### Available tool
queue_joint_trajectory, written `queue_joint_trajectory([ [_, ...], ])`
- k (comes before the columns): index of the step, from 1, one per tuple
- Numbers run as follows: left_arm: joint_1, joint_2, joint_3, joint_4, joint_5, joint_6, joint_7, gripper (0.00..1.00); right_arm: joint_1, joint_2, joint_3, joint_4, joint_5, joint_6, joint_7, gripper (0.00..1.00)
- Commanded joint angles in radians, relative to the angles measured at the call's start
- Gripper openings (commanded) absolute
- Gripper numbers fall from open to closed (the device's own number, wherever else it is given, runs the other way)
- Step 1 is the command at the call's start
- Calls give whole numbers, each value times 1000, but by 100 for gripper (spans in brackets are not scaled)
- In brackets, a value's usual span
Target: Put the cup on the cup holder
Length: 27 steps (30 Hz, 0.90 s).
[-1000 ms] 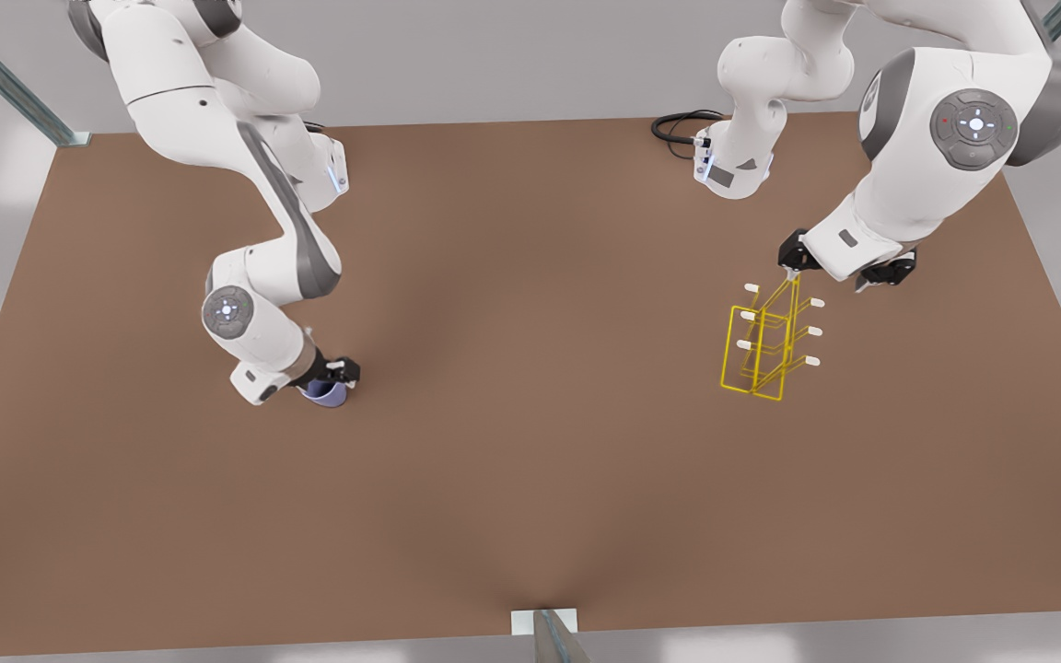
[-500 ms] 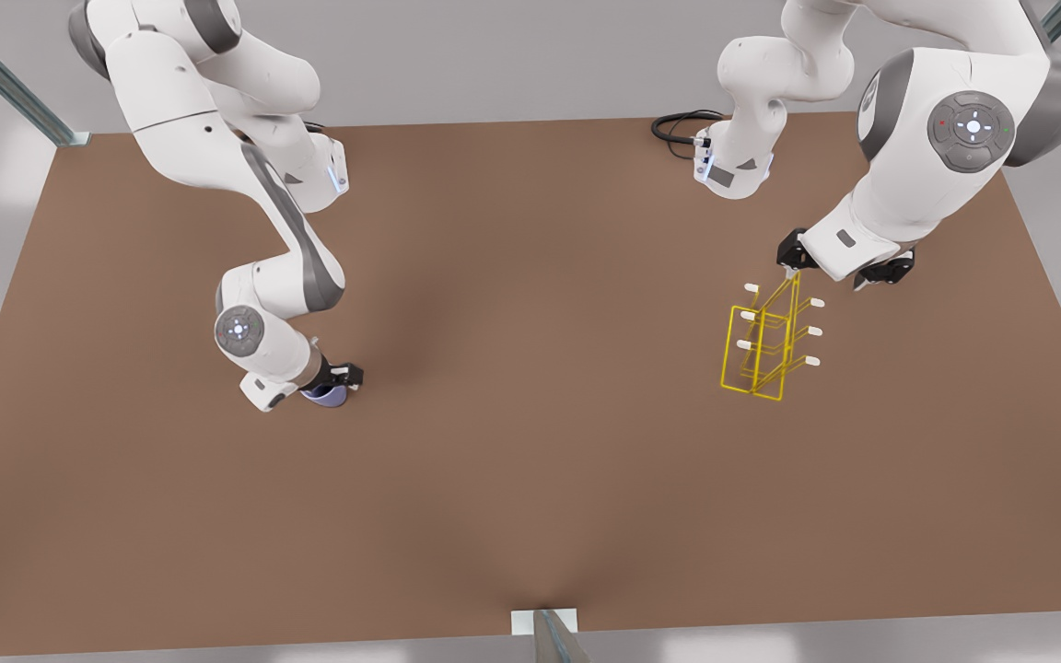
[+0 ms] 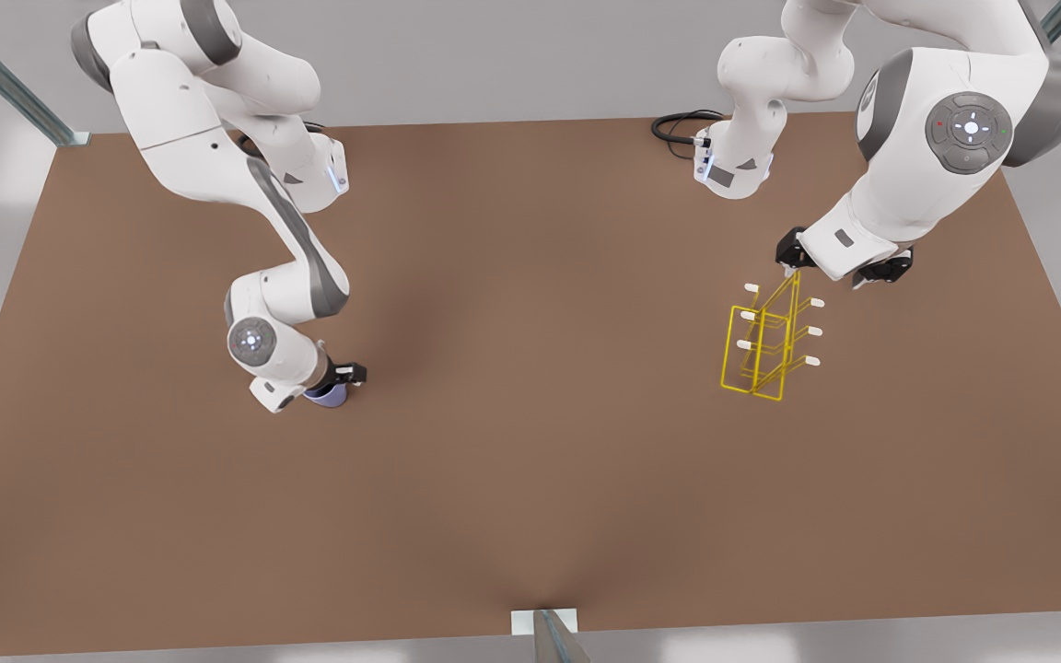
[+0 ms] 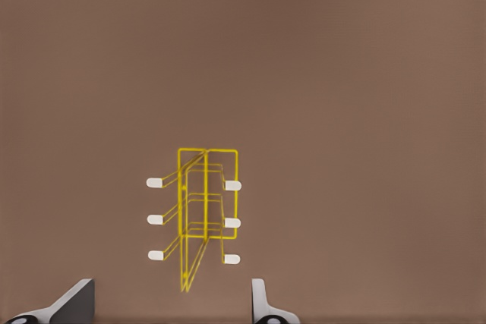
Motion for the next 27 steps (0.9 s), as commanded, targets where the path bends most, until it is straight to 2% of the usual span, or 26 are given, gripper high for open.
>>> queue_joint_trajectory([
  [1, 0, -1, 0, 0, 0, -2, -1, 100, 1, 9, 0, 3, -3, 5, 7, 100],
  [6, 0, -1, -1, 0, 0, -11, 0, 100, -1, 26, 0, 6, -3, 5, 10, 100],
  [8, -1, -1, -1, 0, 0, -11, 0, 100, -1, 32, 0, 6, -3, 5, 10, 79],
  [11, -1, -1, -1, 0, 0, -9, 0, 100, -1, 34, 0, 7, -3, 5, 10, 67],
  [14, -1, -1, -1, 0, 0, -9, 0, 100, -2, 34, 0, 7, -3, 5, 7, 47],
  [16, -1, -1, -1, 0, 0, -8, 0, 100, -4, 34, 0, 7, -3, 2, -7, 25],
  [17, -1, 0, -1, 0, 0, -8, 0, 100, -5, 32, 0, 7, -3, -3, -19, 21],
  [19, -8, -1, -1, 0, 0, -9, 0, 100, -12, 30, 2, 7, -3, -9, -47, 21],
  [23, -9, -1, -1, 0, 0, -9, 0, 100, 11, 24, 5, 117, -1, -196, 36, 21],
  [25, -9, -1, -1, 0, 0, -9, 0, 100, 10, 27, 95, 240, 60, -336, 108, 21],
  [27, -9, -1, -1, 0, 0, -9, 0, 100, 13, 32, 140, 308, 199, -385, 123, 21],
])
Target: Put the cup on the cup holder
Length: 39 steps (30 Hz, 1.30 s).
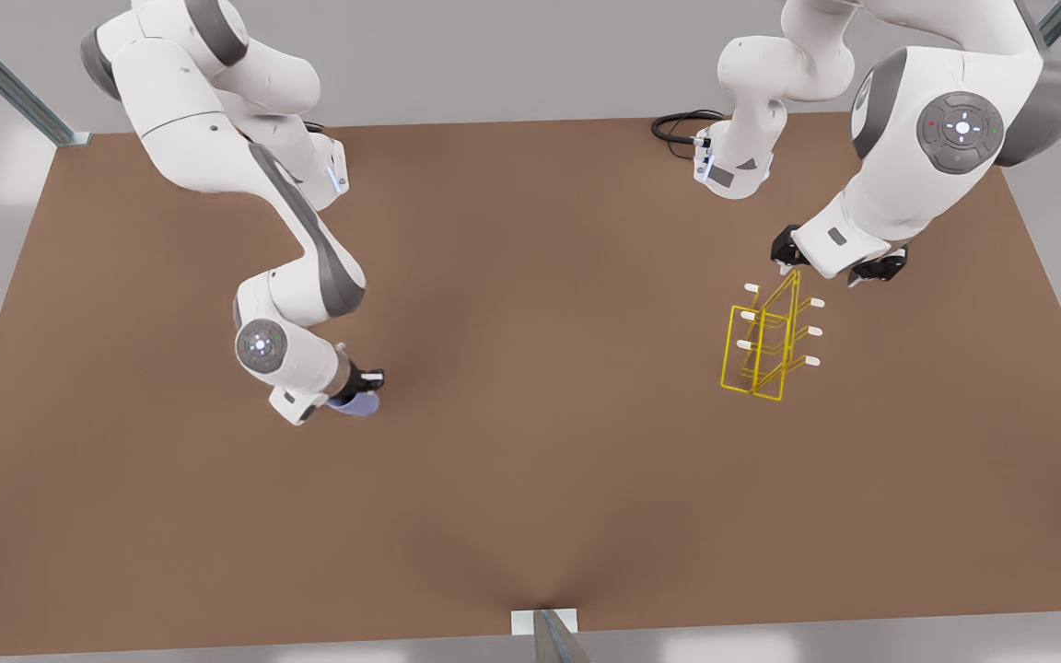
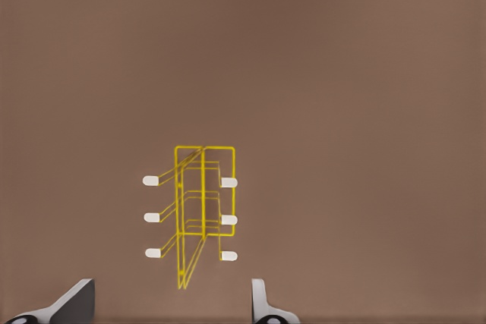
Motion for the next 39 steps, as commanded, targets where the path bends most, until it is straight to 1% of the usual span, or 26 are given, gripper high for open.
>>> queue_joint_trajectory([
  [1, 1, -1, 0, 0, 1, -1, 0, 100, 21, 3, 34, 56, 203, -177, 112, 21],
  [2, 1, -1, 0, 0, 1, -1, 0, 100, 52, 19, 34, 88, 328, -177, 111, 21],
  [3, 1, 0, 0, 0, 1, 1, 0, 100, 84, 47, 34, 134, 408, -180, 106, 21],
  [5, 1, -1, 0, 0, 1, -1, -1, 100, 165, 202, 36, 294, 605, -240, 65, 21],
  [6, 1, 0, 0, 0, 1, -1, 0, 100, 199, 256, 34, 352, 664, -240, 34, 21],
  [7, 1, 0, 0, 0, 1, -1, 0, 100, 242, 294, 33, 374, 825, -240, -9, 21],
  [8, 1, 0, 0, 0, 1, -1, 0, 100, 262, 353, 34, 430, 877, -243, -65, 21],
  [9, 1, 0, 0, 0, 1, -1, -1, 100, 299, 464, 33, 562, 952, -326, -131, 21],
  [10, 1, 0, 0, 0, 1, -1, -1, 100, 320, 538, 34, 631, 1018, -338, -202, 21],
  [11, 1, 5, 0, 0, 1, -1, -1, 100, 352, 620, 34, 729, 1037, -366, -245, 21],
  [12, 1, 5, 0, 0, 1, -1, -1, 100, 369, 656, 34, 765, 1041, -370, -282, 21],
  [16, 1, 5, 0, 0, 1, -1, -1, 100, 443, 825, 27, 837, 1210, -370, -756, 21],
  [19, -1, 5, 0, 0, 1, -1, -3, 100, 455, 868, 25, 846, 1233, -356, -915, 21],
  [22, -2, 5, 0, 0, 1, -2, -4, 100, 469, 897, 24, 848, 1233, -330, -1001, 21],
  [24, -2, 5, 0, 0, 1, -5, -4, 100, 487, 905, -1, 871, 1233, -317, -1003, 21],
  [29, -2, 5, -2, 2, 1, -4, -4, 100, 489, 905, -16, 877, 1233, -317, -1023, 21],
  [32, -2, 5, -2, 2, 1, -4, -4, 100, 495, 914, -24, 877, 1231, -321, -1116, 21],
  [34, -2, 5, -2, 2, 1, -4, -4, 100, 509, 914, -56, 877, 1231, -324, -1187, 21],
  [36, -2, 5, -2, 2, 1, -4, -4, 100, 510, 914, -59, 877, 1231, -327, -1234, 21],
  [39, -2, 5, -2, 2, 1, -4, -4, 100, 523, 914, -79, 877, 1231, -326, -1244, 21],
])
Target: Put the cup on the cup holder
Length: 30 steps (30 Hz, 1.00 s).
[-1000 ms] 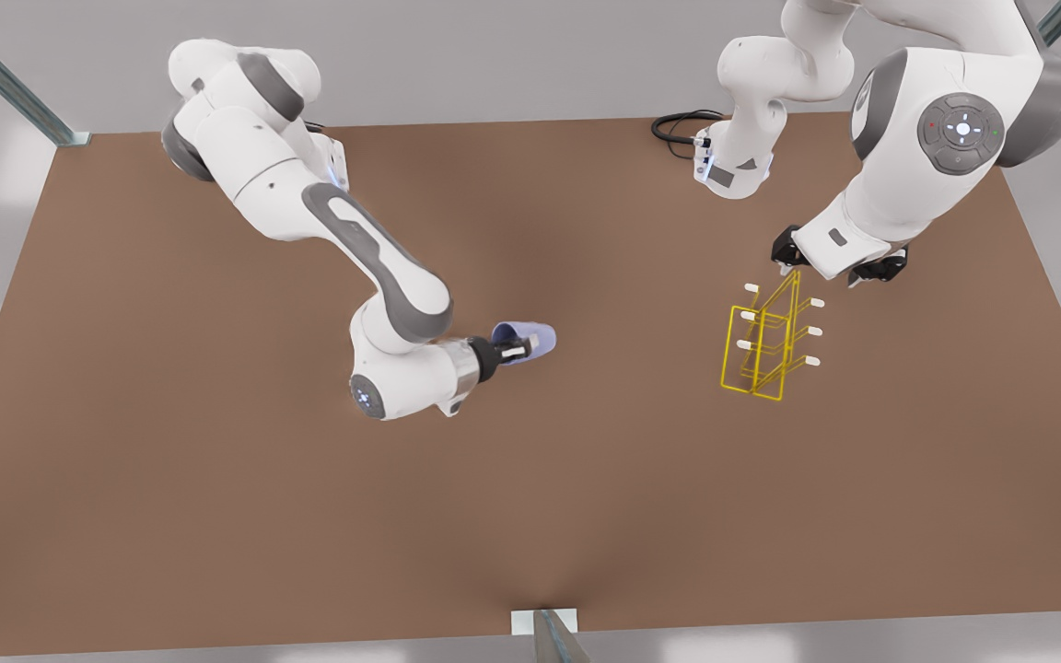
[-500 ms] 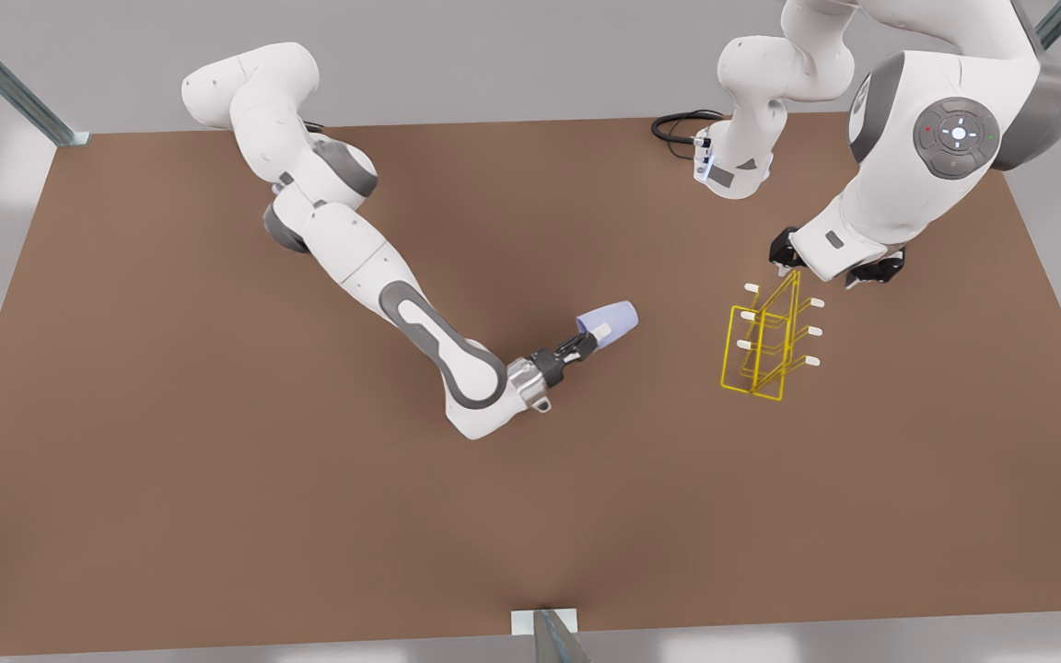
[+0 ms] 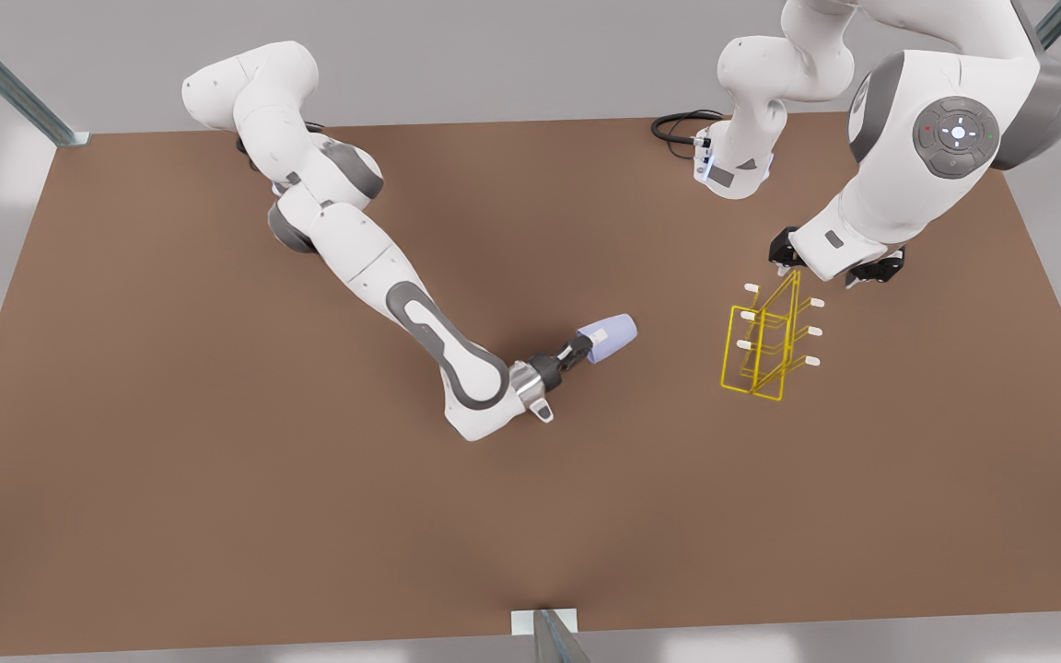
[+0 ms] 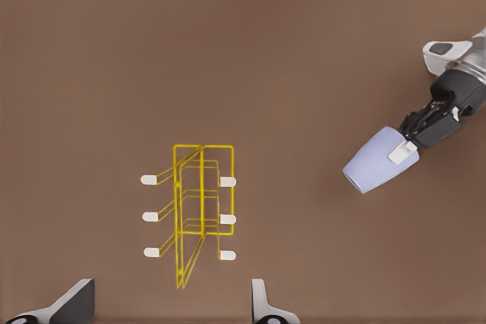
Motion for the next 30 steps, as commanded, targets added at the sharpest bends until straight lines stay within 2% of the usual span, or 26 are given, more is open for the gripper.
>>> queue_joint_trajectory([
  [1, 0, -1, 0, 0, 1, -1, -1, 100, 5, -2, -7, 0, -4, -1, -397, 21],
  [7, 0, 0, 0, 0, 1, -1, -3, 100, 28, -2, -63, 0, -5, 7, -403, 21],
  [8, 0, 0, 0, 0, 1, -1, -3, 100, 37, -2, -71, 0, -5, 7, -406, 27],
  [10, 0, 7, -2, 0, -6, -1, -3, 100, 37, -2, -71, -1, -4, 9, -393, 72],
  [12, 0, 8, -2, 0, -13, 3, -4, 100, 39, -2, -79, -1, -4, 15, -403, 78],
  [14, 0, 13, 0, 0, -13, 4, -4, 100, 39, -2, -82, -3, -5, 18, -403, 97],
  [18, 0, 14, 0, 0, -27, 15, -4, 100, 5, -22, -128, -10, -28, 19, -404, 100],
  [20, -2, 20, -2, 2, -33, 29, -4, 100, -63, -39, -126, -12, -106, 16, -404, 100],
  [23, -2, 37, -69, 2, -38, 59, -6, 100, -191, -80, -120, -65, -220, -53, -406, 100],
  [25, -40, 96, -158, 2, -32, 82, -70, 100, -342, -262, -122, -99, -431, -119, -395, 100],
  [26, -84, 123, -158, 2, -32, 104, -124, 100, -408, -385, -122, -92, -609, -155, -381, 100],
  [27, -104, 149, -166, 2, -35, 121, -188, 100, -446, -434, -126, -50, -734, -280, -260, 100],
  [28, -175, 198, -165, 0, -38, 176, -237, 100, -461, -489, -129, 60, -881, -387, -182, 100],
  [29, -195, 224, -165, -24, -41, 242, -242, 100, -463, -601, -133, 56, -1002, -407, -116, 100],
  [30, -199, 211, -165, -130, -41, 372, -312, 100, -443, -719, -122, 51, -1191, -441, 11, 100],
])
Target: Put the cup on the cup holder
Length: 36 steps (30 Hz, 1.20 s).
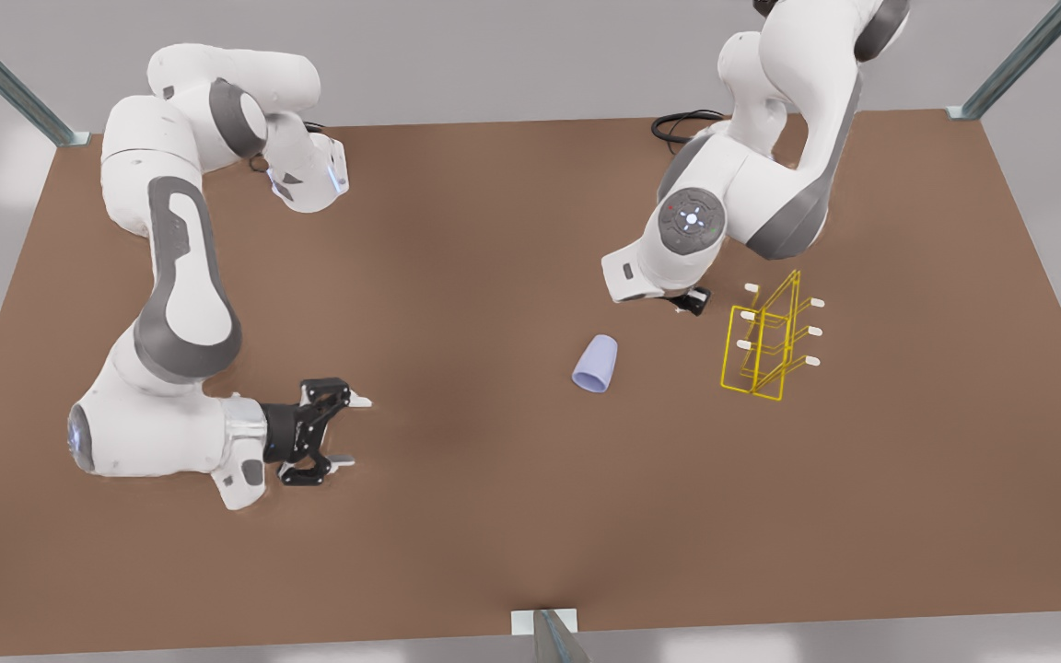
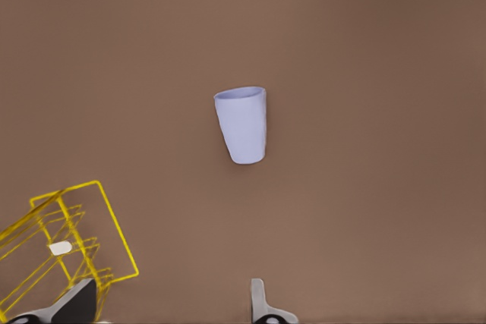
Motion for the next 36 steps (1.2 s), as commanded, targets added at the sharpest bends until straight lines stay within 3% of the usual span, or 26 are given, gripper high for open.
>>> queue_joint_trajectory([
  [1, -23, -50, 3, -188, -4, 380, -335, 100, 37, -133, -1, -6, -475, -234, 412, 100],
  [3, -22, -126, 24, -390, -4, 591, -337, 100, 37, -207, -1, -39, -618, -300, 579, 100],
  [5, -22, -168, 56, -550, -3, 762, -328, 100, -63, -501, 1, -548, -635, -50, 694, 100],
  [7, -22, -191, 72, -688, -3, 934, -321, 100, -60, -512, 4, -513, -576, -191, 984, 100],
  [11, -41, -126, 70, -693, -38, 1091, -329, 100, -158, -498, -4, -441, -628, -197, 930, 100],
  [17, -45, -43, 70, -688, -43, 1255, -323, 100, -158, -483, -5, -420, -633, -188, 941, 100],
  [36, -41, 118, 70, -670, -46, 1279, -328, 100, -152, -475, -4, -420, -632, -174, 944, 100],
])
